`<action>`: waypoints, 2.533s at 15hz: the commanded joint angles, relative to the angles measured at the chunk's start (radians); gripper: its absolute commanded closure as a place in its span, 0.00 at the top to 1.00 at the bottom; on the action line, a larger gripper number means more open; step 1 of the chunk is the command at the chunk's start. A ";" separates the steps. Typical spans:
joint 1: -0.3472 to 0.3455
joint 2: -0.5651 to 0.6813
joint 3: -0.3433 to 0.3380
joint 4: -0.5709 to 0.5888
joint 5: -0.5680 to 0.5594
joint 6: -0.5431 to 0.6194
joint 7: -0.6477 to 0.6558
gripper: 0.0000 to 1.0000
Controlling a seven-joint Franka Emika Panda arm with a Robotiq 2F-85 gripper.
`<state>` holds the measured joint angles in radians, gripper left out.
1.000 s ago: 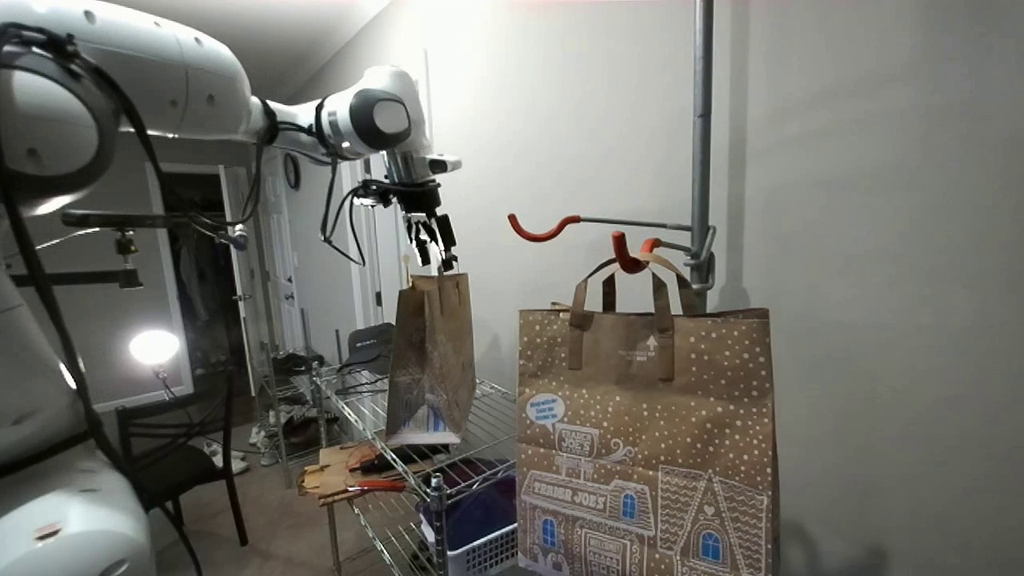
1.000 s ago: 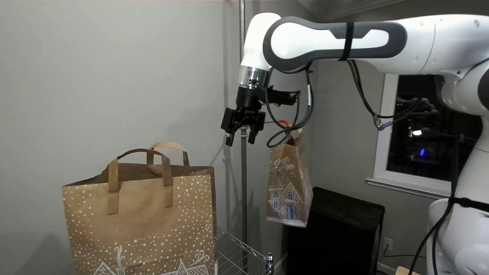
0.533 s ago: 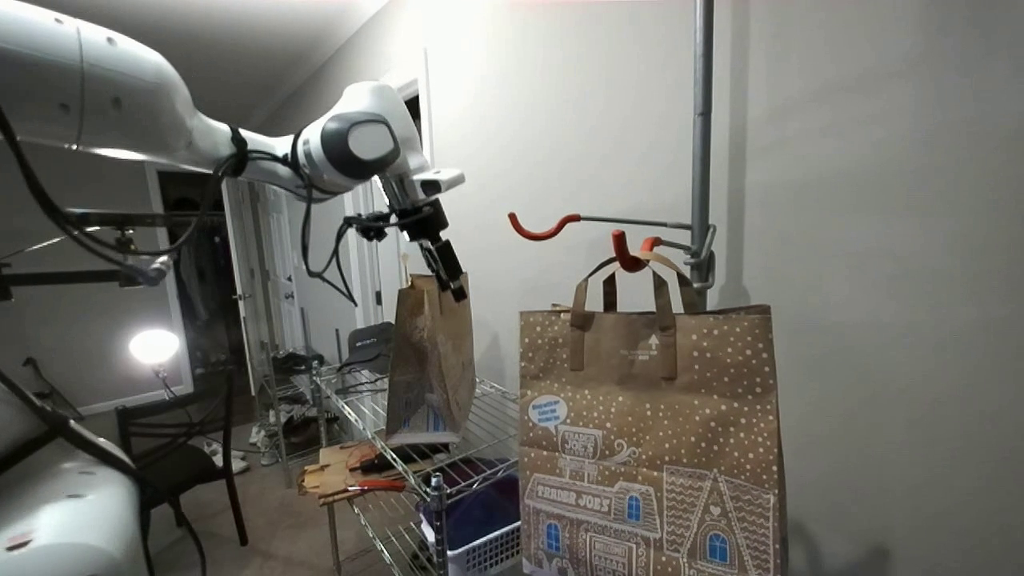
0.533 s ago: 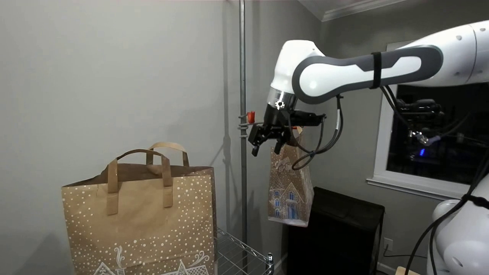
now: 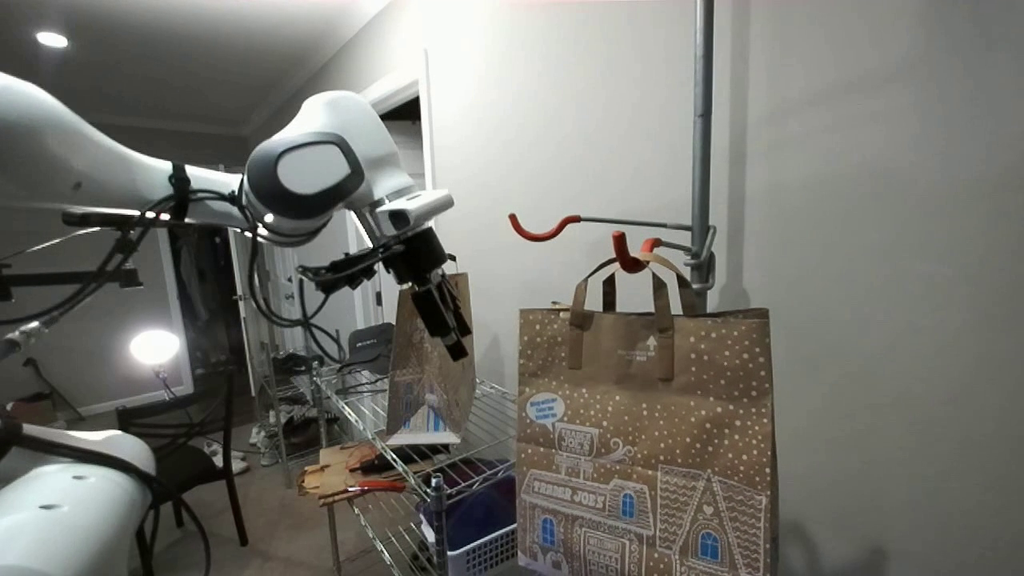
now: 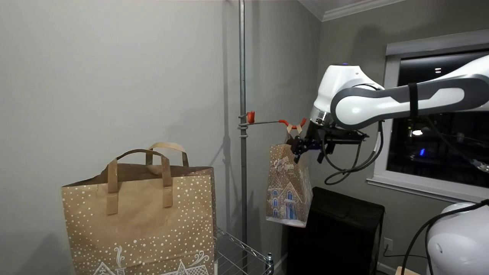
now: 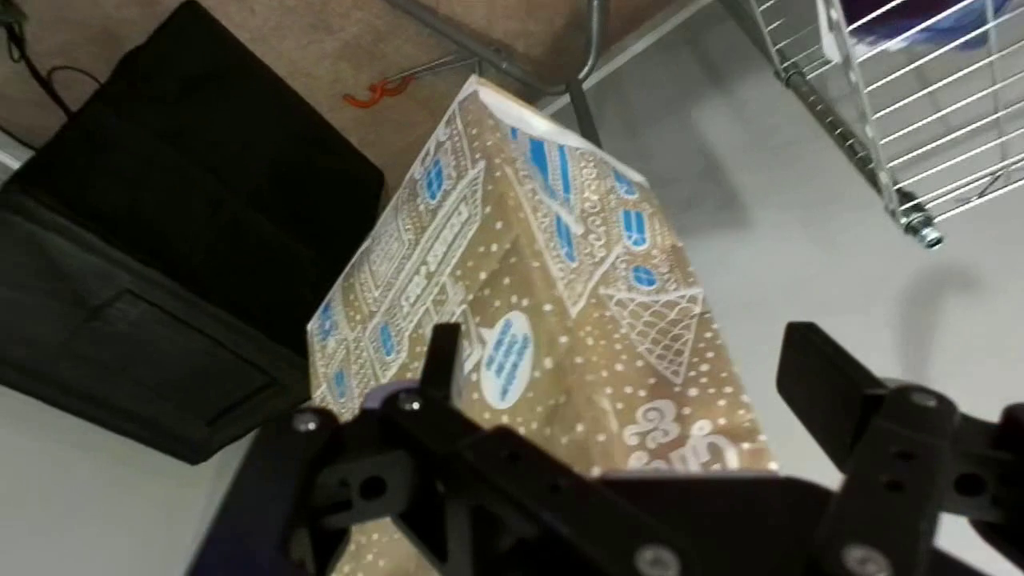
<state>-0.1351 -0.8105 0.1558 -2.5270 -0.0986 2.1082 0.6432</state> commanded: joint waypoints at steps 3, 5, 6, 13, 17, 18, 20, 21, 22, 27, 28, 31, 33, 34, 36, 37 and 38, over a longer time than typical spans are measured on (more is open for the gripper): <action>-0.173 -0.037 -0.072 -0.075 -0.010 0.209 0.043 1.00; -0.226 -0.012 -0.090 -0.061 0.012 0.256 0.072 1.00; -0.252 0.002 -0.093 -0.058 0.016 0.286 0.095 1.00; -0.286 0.127 -0.069 0.024 0.067 0.486 0.282 1.00; -0.250 0.099 -0.043 0.063 0.062 0.427 0.275 1.00; -0.250 0.098 -0.034 0.068 0.058 0.449 0.281 1.00; -0.255 0.118 -0.016 0.092 0.050 0.478 0.293 1.00; -0.259 0.132 -0.008 0.105 0.048 0.493 0.302 1.00; -0.268 0.145 0.004 0.119 0.041 0.492 0.315 1.00; -0.299 0.218 0.044 0.162 0.005 0.521 0.378 1.00; -0.319 0.237 0.059 0.176 -0.017 0.518 0.400 1.00; -0.353 0.277 0.083 0.206 -0.091 0.508 0.463 1.00; -0.354 0.300 0.086 0.227 -0.133 0.500 0.489 1.00; -0.349 0.310 0.084 0.235 -0.151 0.500 0.499 1.00; -0.342 0.326 0.081 0.252 -0.184 0.495 0.516 0.99; -0.342 0.334 0.079 0.260 -0.199 0.491 0.527 0.97; -0.343 0.343 0.080 0.271 -0.215 0.484 0.541 1.00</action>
<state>-0.4753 -0.5042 0.2317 -2.2951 -0.2542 2.5997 1.1195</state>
